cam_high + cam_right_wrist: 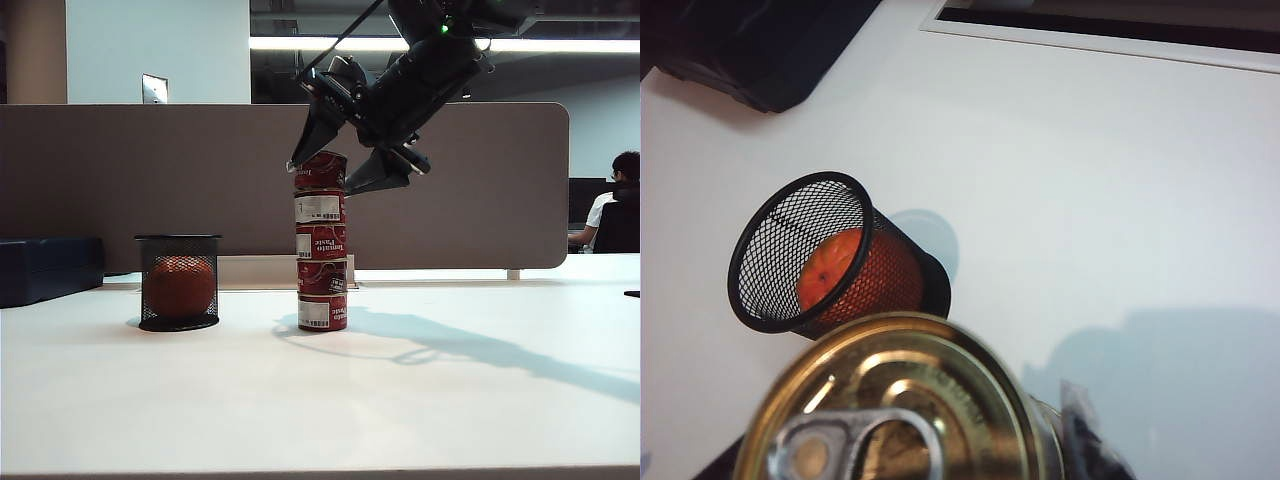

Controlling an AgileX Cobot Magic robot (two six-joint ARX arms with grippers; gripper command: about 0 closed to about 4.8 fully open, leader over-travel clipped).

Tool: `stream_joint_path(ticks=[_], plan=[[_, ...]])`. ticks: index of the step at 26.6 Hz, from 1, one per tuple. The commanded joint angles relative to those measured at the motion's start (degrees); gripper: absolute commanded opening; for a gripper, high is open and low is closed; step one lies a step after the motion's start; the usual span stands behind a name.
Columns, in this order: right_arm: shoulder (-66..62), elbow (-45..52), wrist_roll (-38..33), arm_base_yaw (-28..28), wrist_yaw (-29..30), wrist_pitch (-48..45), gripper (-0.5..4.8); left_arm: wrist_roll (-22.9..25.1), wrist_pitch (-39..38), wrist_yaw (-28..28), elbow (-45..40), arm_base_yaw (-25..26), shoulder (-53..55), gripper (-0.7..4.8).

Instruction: Take a can of tomato sauce from the stacked ones and place it on the table.

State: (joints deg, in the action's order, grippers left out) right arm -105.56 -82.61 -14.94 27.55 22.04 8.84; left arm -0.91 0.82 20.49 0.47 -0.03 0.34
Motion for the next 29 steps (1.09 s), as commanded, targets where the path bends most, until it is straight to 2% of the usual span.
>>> stream_joint_path(ticks=[1,29], plan=[[0.2,-0.1,0.2,0.1,-0.1,-0.1,3.22,0.2,0.5,0.3,0.2,0.1,0.0,-0.06],[2.4,-0.1,0.2,0.0,-0.1,-0.8,3.22,0.2,0.5,0.3,0.2,0.1,0.0,-0.06]])
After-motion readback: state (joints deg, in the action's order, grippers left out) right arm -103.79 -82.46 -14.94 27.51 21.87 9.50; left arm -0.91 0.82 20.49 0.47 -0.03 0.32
